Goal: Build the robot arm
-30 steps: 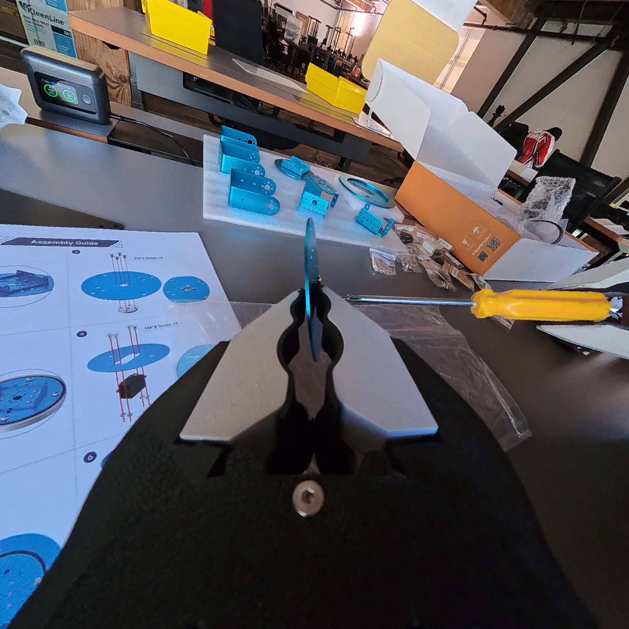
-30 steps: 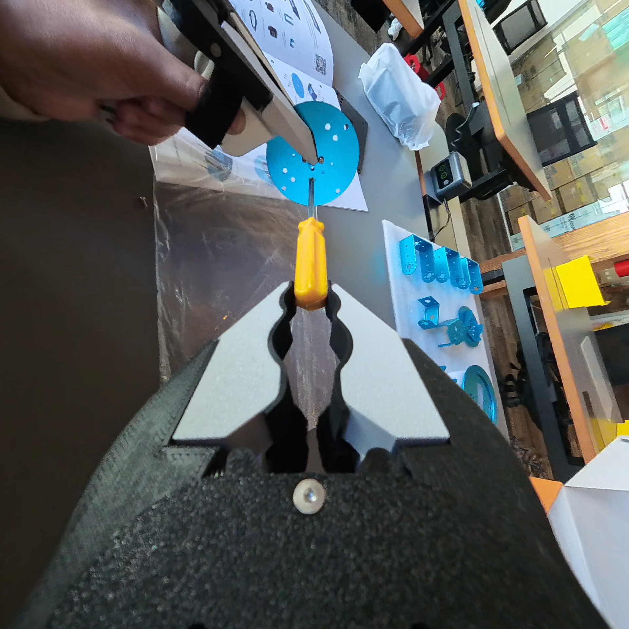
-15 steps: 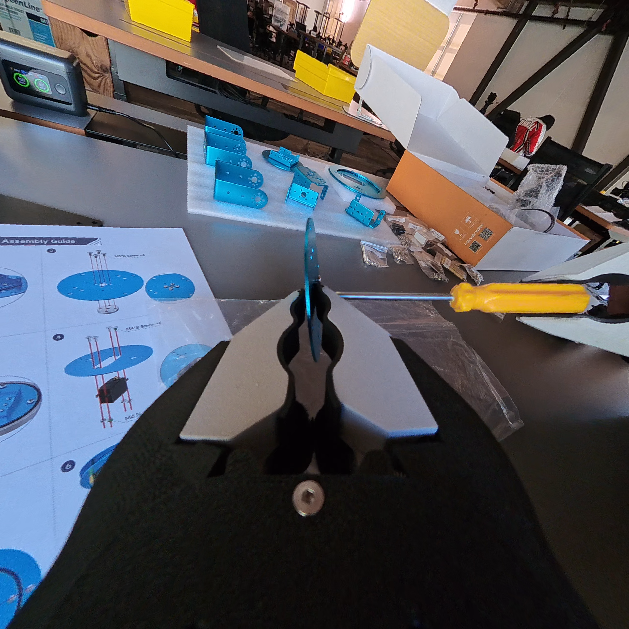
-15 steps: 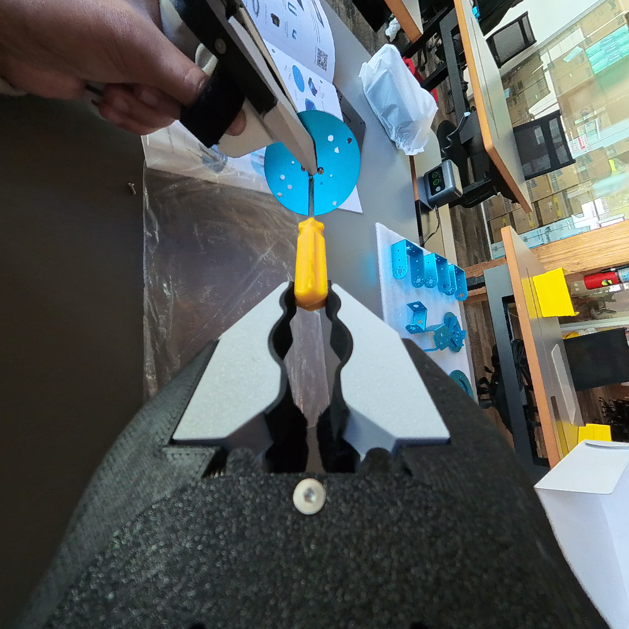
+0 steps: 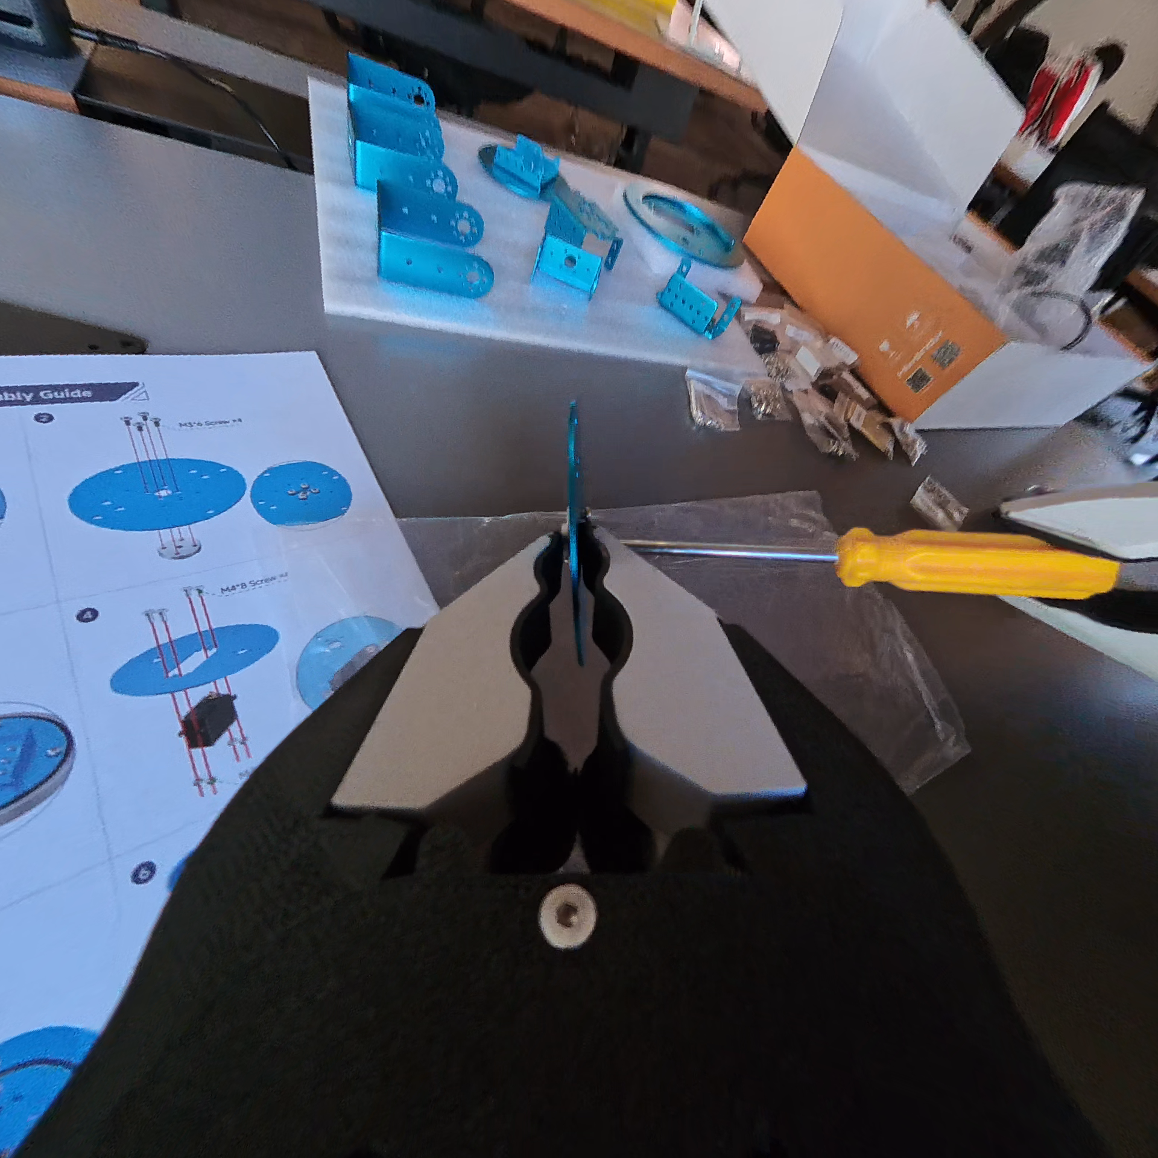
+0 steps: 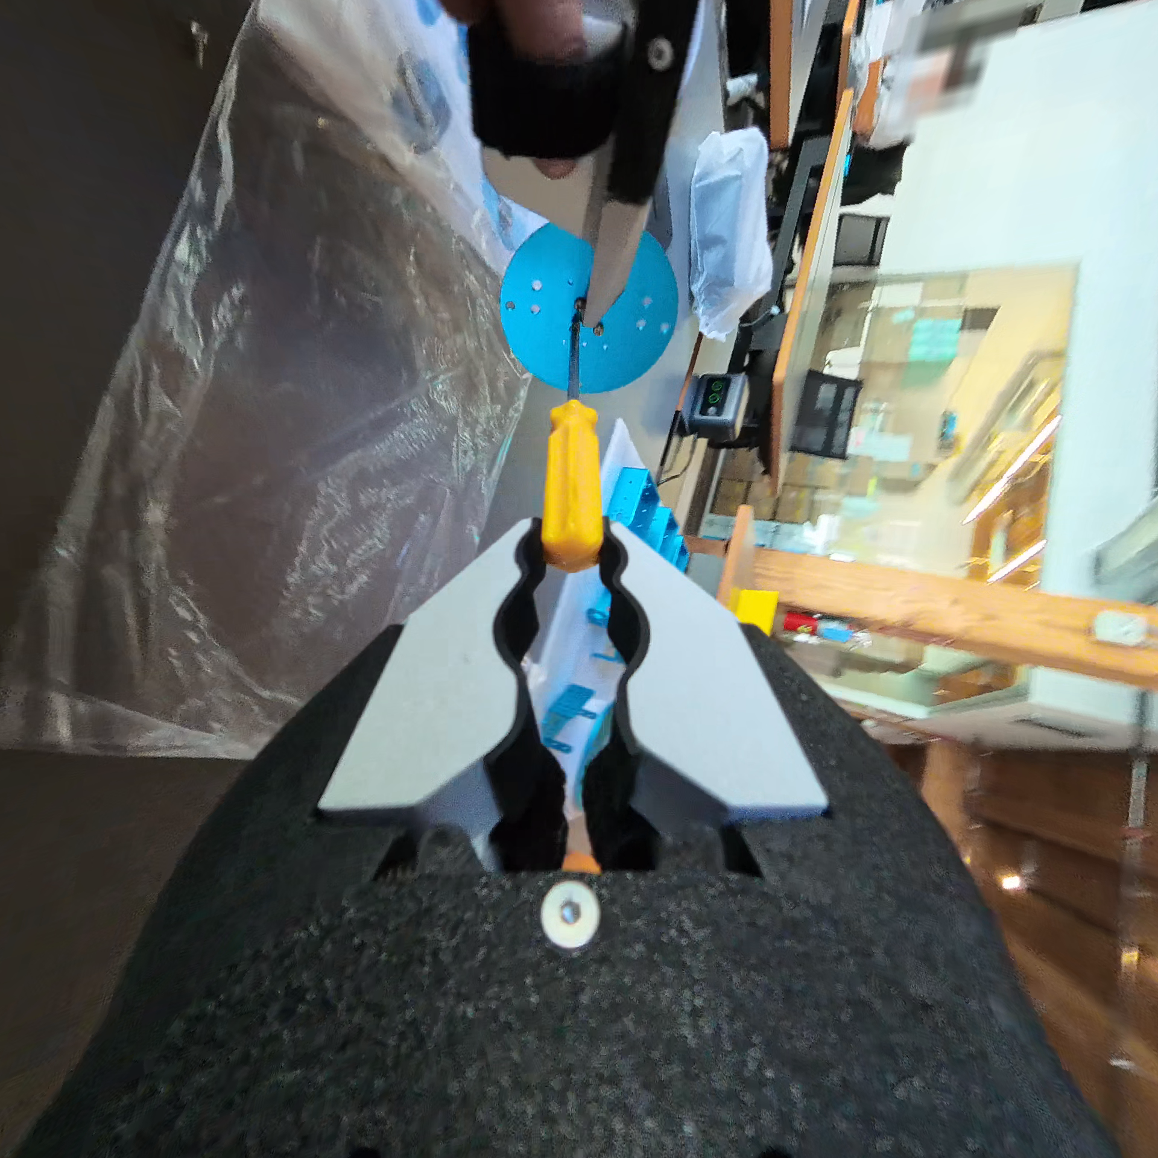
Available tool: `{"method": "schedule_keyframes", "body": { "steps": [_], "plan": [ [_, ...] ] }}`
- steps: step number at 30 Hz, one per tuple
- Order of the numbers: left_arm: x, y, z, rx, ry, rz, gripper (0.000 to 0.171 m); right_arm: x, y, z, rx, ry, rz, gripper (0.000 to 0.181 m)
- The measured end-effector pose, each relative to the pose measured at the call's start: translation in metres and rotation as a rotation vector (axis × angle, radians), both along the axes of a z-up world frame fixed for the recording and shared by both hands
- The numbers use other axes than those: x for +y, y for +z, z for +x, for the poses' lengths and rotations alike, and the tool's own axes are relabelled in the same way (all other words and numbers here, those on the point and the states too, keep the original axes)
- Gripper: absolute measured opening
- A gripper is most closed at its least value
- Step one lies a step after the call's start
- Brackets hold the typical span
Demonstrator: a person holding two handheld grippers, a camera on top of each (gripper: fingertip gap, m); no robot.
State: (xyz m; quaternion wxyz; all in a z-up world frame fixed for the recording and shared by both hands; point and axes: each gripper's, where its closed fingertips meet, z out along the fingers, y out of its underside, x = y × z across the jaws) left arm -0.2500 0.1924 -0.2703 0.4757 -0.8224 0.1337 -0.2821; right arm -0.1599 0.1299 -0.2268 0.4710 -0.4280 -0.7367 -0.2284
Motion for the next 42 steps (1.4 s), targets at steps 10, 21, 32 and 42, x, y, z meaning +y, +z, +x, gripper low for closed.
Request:
{"method": "schedule_keyframes", "body": {
  "steps": [10, 21, 32, 42],
  "plan": [
    [0.011, -0.005, 0.000, 0.090, -0.014, -0.003, 0.005, 0.015, -0.003, 0.000, 0.078, -0.032, -0.150, 0.016],
    [0.014, 0.011, -0.004, 0.037, 0.070, 0.128, 0.005, 0.020, -0.002, 0.001, 1.012, -0.456, -1.196, 0.016],
    [0.009, 0.048, -0.009, 0.138, 0.120, 0.390, 0.005, 0.013, -0.007, 0.001, 1.663, -0.531, -2.200, 0.016],
    [-0.024, 0.113, -0.015, 0.070, 0.121, 0.797, 0.005, -0.012, 0.031, -0.008, 1.722, -0.358, -2.851, 0.016]
  ]
}}
